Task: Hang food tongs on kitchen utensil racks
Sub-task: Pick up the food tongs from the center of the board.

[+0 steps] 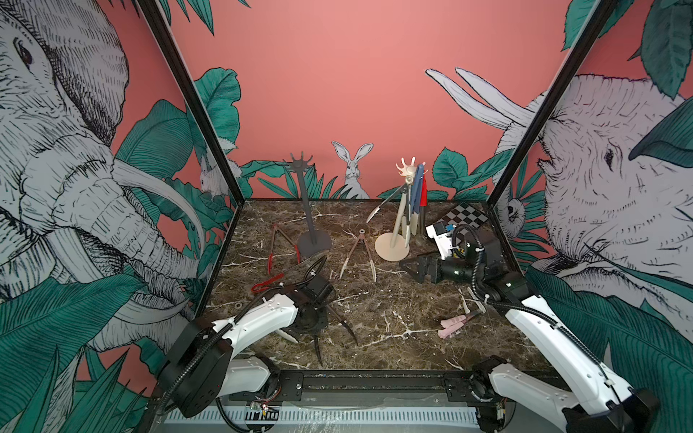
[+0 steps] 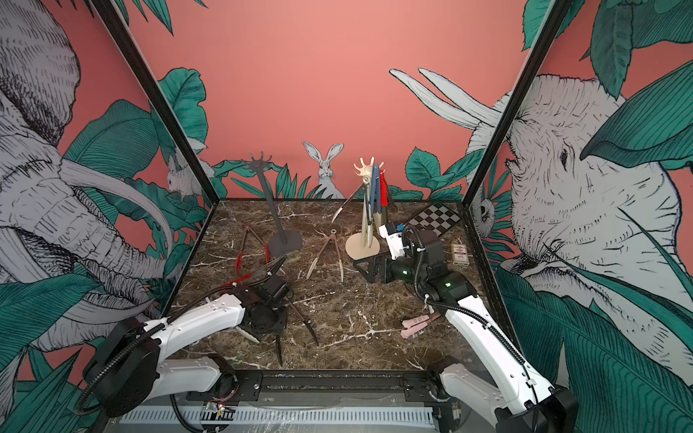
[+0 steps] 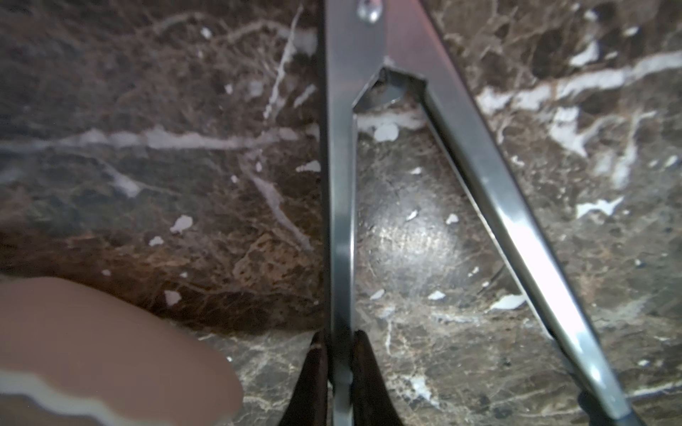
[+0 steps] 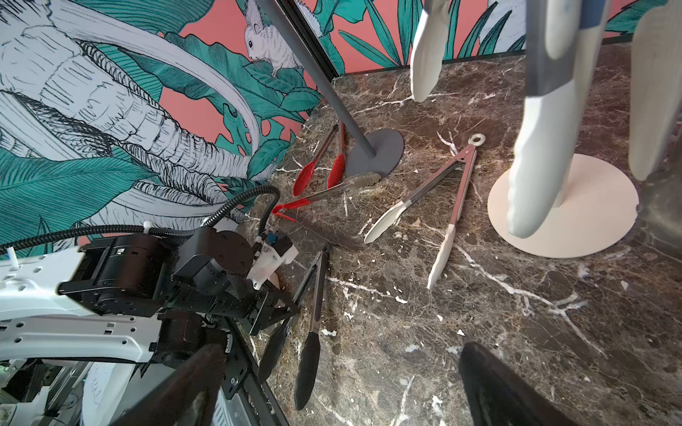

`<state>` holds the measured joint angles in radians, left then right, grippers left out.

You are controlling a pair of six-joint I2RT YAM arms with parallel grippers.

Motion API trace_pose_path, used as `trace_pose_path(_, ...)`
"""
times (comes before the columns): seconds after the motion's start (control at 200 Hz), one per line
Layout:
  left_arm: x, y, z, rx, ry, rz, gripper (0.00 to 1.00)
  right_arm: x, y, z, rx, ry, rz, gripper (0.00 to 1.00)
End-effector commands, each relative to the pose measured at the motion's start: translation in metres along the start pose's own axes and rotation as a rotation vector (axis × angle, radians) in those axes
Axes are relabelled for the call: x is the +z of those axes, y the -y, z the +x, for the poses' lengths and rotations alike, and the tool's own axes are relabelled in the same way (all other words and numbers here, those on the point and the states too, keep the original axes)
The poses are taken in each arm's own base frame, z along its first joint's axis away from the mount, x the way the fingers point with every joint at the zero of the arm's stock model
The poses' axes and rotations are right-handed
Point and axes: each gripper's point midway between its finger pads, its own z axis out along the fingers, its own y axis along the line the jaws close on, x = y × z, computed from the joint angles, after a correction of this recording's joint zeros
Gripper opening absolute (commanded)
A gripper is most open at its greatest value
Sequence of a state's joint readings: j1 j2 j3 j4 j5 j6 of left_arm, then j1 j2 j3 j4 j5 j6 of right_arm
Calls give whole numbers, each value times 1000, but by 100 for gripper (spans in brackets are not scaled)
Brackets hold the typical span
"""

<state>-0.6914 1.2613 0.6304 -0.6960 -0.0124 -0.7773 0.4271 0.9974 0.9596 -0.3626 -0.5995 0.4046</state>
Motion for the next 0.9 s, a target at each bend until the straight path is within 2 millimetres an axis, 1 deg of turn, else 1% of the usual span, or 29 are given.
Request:
trace_pose_path(0.0,-20,4,-15,33,70,0,8,-3,-9,-5,-39,33,-29,99)
trace_pose_path(0.3,-61,8,-40,92,192,2,6,-5,-9,-9,-65,45,-20,99)
trace_pose_path(0.365,-73,9,-47,104,231,3,4,-6,-9,-9,-75,48,-18,99)
trace_pose_path(0.59,-111,11,-73,156,384,-4,4,-9,-10,-11,-109,50,-7,99)
trace_pose_path(0.8,-144,24,-96,234,515,21,5,-13,-9,-12,-151,52,9,99)
trace_pose_path(0.895,-164,34,-110,289,594,40,5,-15,-10,-13,-167,60,14,99)
